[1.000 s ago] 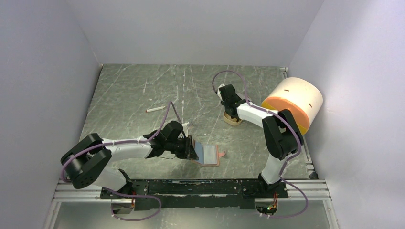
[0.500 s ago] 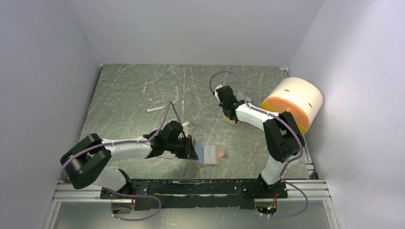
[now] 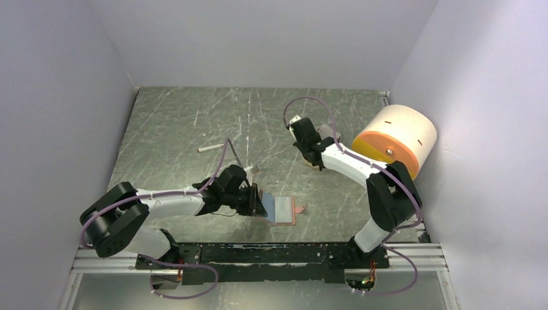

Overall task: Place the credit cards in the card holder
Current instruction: Pick up the credit card from the storage box, then insert the credit card into the card holder.

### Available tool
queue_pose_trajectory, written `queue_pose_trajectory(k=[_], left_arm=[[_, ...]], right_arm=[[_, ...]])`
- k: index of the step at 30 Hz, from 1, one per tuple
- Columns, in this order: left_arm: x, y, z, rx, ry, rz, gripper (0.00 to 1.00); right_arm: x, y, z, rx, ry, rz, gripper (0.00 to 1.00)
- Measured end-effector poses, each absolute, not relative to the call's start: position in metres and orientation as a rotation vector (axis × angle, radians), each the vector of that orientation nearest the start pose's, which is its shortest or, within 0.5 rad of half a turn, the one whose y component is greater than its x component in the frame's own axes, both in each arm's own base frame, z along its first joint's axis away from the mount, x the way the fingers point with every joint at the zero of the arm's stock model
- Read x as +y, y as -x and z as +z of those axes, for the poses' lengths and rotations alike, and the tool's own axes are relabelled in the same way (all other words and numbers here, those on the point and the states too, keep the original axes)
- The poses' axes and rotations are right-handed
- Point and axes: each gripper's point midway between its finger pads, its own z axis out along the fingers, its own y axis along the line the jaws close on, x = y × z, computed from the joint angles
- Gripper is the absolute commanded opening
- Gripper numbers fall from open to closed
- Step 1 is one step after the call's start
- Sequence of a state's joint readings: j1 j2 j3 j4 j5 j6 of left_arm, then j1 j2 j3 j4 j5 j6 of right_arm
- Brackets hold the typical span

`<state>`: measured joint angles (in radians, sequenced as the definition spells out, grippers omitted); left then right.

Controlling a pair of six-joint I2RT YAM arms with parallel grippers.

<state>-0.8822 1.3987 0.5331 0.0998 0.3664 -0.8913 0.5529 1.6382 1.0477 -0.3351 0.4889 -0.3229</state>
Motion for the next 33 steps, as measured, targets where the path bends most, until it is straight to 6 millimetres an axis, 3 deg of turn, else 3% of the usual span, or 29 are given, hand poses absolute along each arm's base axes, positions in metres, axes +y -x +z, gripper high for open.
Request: queue_pose_trajectory(k=[3, 11, 18, 26, 29, 33], left_arm=[[-0.308, -0.135, 0.049, 2.658, -0.171, -1.172, 0.09], [-0.305, -0.136, 0.044, 2.672, -0.078, -1.161, 0.09], [-0.310, -0.140, 0.044, 2.651, 0.025, -1.217, 0.09], [-0.318, -0.146, 0.042, 2.641, 0.071, -1.236, 0.24], [-0.317, -0.147, 0.042, 2.638, 0.090, -1.232, 0.28], [-0.309, -0.143, 0.036, 2.648, 0.108, -1.213, 0.30]], right_arm=[[0.117, -0.364, 0.092, 2.284, 0.803, -0.484, 0.00], [0.130, -0.341, 0.099, 2.370, 0.654, -0.345, 0.00], [0.150, -0.320, 0.127, 2.360, 0.523, -0.167, 0.00], [0.197, -0.288, 0.163, 2.288, 0.378, 0.268, 0.00], [0.217, -0.269, 0.151, 2.306, 0.345, 0.438, 0.00], [0.237, -0.231, 0.112, 2.391, 0.312, 0.633, 0.00]])
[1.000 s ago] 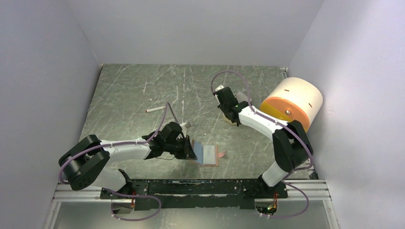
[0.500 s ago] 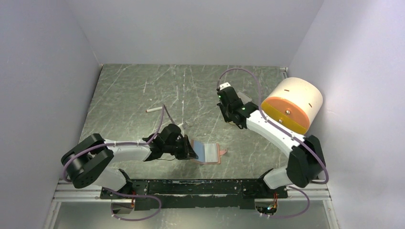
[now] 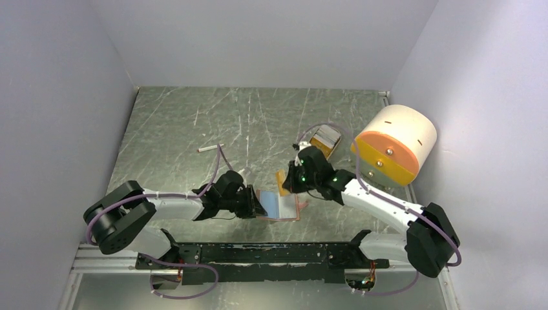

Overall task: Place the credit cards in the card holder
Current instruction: Insert the credit card into the card holder.

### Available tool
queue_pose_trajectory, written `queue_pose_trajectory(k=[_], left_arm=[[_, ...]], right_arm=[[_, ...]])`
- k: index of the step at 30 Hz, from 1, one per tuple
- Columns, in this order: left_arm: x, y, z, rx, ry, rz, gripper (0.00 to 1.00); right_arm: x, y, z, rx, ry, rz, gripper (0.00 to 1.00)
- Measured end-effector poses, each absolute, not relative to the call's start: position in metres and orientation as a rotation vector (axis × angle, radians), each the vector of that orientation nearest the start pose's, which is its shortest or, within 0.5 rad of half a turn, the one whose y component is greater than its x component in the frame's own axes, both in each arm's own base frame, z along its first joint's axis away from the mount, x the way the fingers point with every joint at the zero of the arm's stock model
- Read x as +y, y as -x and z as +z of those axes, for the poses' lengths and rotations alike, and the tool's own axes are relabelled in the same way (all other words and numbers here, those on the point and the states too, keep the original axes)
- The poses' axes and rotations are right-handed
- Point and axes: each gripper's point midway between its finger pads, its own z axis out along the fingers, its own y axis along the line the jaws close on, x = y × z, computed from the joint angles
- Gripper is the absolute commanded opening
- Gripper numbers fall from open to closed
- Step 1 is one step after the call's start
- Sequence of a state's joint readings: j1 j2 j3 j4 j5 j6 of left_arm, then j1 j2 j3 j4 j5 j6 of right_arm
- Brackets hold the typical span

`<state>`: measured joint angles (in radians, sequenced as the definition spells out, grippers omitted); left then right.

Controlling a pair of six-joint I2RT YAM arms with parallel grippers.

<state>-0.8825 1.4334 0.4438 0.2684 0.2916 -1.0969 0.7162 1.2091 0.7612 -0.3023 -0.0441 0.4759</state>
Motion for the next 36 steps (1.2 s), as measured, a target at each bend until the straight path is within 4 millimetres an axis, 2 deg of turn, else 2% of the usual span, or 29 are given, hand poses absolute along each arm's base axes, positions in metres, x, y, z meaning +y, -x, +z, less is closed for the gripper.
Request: queue_pose_trajectory(k=[2, 5, 9, 15, 18, 20, 30, 36], left_arm=[[-0.305, -0.140, 0.032, 2.661, 0.114, -1.197, 0.31], [-0.301, -0.139, 0.029, 2.666, 0.120, -1.182, 0.38], [-0.297, -0.137, 0.029, 2.656, 0.124, -1.178, 0.31], [-0.291, -0.133, 0.022, 2.668, 0.128, -1.164, 0.22], [-0.290, -0.132, 0.021, 2.668, 0.128, -1.164, 0.29], [-0.289, -0.131, 0.021, 2.665, 0.125, -1.166, 0.29], [-0.285, -0.128, 0.019, 2.658, 0.122, -1.172, 0.12], [-0.286, -0.129, 0.020, 2.649, 0.119, -1.180, 0.09]], right_arm=[[0.242, -0.214, 0.094, 2.432, 0.283, 0.711, 0.00], [0.248, -0.198, 0.078, 2.462, 0.229, 0.809, 0.00], [0.252, -0.190, 0.072, 2.448, 0.164, 0.891, 0.00], [0.252, -0.187, 0.062, 2.433, 0.102, 0.941, 0.00], [0.248, -0.184, 0.055, 2.442, 0.079, 0.935, 0.01], [0.245, -0.184, 0.052, 2.438, 0.066, 0.923, 0.02], [0.245, -0.182, 0.048, 2.403, 0.022, 0.966, 0.03], [0.245, -0.180, 0.045, 2.393, -0.029, 1.008, 0.03]])
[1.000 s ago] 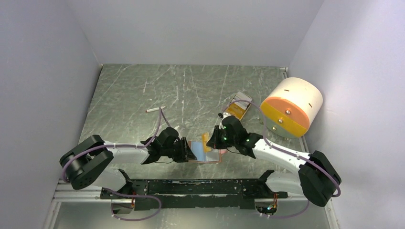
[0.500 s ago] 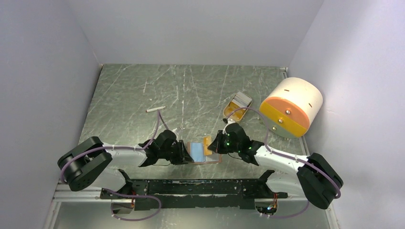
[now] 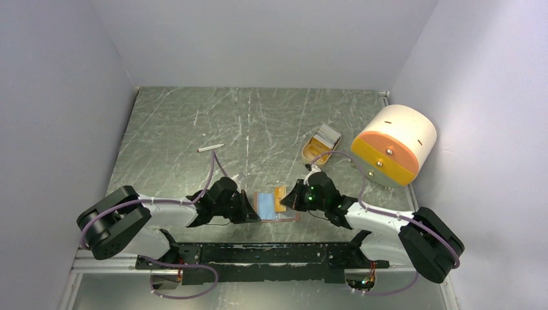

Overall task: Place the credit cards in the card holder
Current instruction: Insert the credit card into the card holder.

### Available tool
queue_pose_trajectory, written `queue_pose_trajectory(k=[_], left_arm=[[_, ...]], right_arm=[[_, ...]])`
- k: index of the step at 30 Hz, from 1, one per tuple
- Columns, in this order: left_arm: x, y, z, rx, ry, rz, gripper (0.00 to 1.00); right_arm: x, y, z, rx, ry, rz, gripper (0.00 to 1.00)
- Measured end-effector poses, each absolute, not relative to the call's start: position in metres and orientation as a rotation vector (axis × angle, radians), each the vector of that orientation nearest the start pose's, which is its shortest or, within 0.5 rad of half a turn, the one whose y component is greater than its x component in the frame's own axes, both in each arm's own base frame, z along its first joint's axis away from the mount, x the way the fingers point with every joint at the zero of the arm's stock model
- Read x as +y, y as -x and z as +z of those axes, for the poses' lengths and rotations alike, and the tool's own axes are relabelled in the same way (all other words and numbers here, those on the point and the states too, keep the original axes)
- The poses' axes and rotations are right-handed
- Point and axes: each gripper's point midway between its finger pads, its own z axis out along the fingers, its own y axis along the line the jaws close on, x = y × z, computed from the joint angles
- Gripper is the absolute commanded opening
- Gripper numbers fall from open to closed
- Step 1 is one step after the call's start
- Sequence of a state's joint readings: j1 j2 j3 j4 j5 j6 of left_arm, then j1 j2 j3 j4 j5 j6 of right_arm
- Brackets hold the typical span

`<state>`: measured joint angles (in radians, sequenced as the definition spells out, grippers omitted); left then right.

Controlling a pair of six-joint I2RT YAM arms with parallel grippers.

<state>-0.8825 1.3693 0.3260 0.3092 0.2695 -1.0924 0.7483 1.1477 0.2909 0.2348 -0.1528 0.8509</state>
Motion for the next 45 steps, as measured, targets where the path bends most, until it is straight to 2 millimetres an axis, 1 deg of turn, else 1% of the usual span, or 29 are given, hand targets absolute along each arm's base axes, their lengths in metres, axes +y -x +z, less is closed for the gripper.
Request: queue_pose_trajectory(k=[4, 8, 12, 26, 32, 37, 45], left_arm=[[-0.286, -0.129, 0.019, 2.652, 0.119, -1.177, 0.09], [-0.286, -0.129, 0.019, 2.652, 0.119, -1.177, 0.09], [-0.286, -0.129, 0.019, 2.652, 0.119, -1.177, 0.09], [-0.286, -0.128, 0.019, 2.653, 0.119, -1.176, 0.10], [-0.285, -0.128, 0.016, 2.661, 0.118, -1.167, 0.10], [-0.286, -0.129, 0.016, 2.660, 0.118, -1.170, 0.10], [-0.286, -0.129, 0.016, 2.660, 0.117, -1.170, 0.10]], right_arm=[[0.248, -0.179, 0.045, 2.381, -0.053, 1.043, 0.03], [0.248, -0.175, 0.039, 2.393, -0.080, 1.070, 0.02], [0.249, -0.173, 0.038, 2.398, -0.108, 1.094, 0.02], [0.250, -0.169, 0.034, 2.410, -0.169, 1.132, 0.02], [0.249, -0.160, 0.028, 2.436, -0.220, 1.172, 0.02], [0.249, -0.160, 0.027, 2.444, -0.228, 1.177, 0.02], [0.260, -0.162, 0.024, 2.479, -0.186, 1.204, 0.04]])
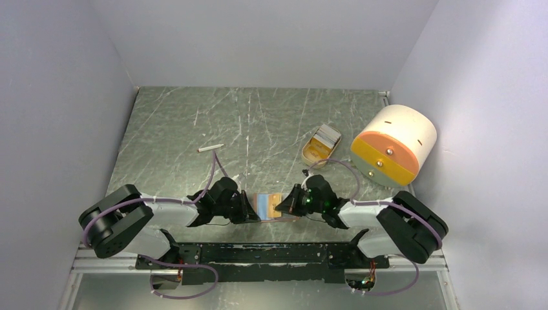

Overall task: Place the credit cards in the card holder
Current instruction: Insert the credit card into the card holder.

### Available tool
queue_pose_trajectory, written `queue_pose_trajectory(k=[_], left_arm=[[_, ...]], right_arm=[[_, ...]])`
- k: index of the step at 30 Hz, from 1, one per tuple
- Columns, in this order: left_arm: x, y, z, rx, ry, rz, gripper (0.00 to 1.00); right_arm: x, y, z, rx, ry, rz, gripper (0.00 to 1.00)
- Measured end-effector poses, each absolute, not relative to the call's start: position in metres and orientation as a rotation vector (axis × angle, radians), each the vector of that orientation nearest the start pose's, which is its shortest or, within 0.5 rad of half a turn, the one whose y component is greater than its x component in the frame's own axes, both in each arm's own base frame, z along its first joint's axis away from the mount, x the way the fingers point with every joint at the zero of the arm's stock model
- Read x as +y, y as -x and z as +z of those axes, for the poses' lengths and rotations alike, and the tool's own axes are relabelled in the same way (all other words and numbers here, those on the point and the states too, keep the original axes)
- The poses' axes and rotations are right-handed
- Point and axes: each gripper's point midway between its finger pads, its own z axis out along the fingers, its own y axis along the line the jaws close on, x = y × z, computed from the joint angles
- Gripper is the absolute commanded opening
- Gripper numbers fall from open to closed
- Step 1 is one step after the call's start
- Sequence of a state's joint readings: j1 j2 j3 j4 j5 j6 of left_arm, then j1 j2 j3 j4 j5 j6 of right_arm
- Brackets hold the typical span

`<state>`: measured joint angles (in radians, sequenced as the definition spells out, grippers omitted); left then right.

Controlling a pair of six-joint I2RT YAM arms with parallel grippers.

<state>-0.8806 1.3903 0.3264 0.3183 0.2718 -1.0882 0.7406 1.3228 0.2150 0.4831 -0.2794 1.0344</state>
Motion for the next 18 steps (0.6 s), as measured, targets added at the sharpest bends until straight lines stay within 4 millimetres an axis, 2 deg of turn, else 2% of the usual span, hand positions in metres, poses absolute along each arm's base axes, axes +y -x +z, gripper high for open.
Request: queue_pose_trajectory(k=[6, 11, 14, 18], left_arm=[[-0.286, -0.128, 0.016, 2.661, 0.116, -1.171, 0.10], [-0.286, -0.128, 0.016, 2.661, 0.116, -1.171, 0.10], [-0.286, -0.128, 0.016, 2.661, 0.116, -1.171, 0.10], [-0.286, -0.129, 0.016, 2.659, 0.116, -1.172, 0.11]], right_arm=[[0.266, -0.163, 0.024, 2.493, -0.124, 1.207, 0.05], [0.266, -0.163, 0.022, 2.510, -0.087, 1.178, 0.23], [0.264, -0.164, 0.020, 2.540, -0.060, 1.135, 0.37], [0.260, -0.171, 0.030, 2.523, -0.017, 1.058, 0.42]])
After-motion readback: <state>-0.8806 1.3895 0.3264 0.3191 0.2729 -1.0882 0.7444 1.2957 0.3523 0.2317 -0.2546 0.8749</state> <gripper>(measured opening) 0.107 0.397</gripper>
